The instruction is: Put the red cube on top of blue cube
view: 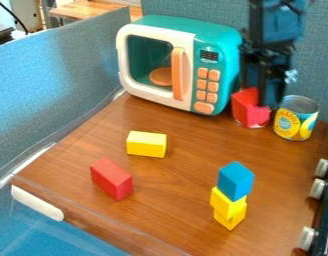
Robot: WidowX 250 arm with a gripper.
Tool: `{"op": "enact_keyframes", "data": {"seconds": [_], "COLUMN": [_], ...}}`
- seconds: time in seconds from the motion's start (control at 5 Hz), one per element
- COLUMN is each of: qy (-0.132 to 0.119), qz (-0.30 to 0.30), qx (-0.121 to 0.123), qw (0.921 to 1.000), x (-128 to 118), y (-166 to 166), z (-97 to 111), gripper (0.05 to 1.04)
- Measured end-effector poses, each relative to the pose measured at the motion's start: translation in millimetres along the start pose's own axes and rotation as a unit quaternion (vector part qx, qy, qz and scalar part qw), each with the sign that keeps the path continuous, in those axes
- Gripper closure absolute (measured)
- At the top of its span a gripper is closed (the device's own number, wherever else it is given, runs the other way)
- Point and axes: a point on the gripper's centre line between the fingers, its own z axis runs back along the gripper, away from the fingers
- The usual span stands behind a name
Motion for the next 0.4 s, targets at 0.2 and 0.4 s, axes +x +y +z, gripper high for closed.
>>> {"op": "enact_keyframes", "data": {"seconds": [0.2,0.4], "qy": [0.023,0.044], "qz": [-0.030,-0.037], "qx": [-0.008,-0.010], "qw": [0.9993,0.9983], "x": [10.3,-25.4], "y": [-10.0,-46.3], "z": [-12.0,-41.2], "gripper": [0.525,0.525]}}
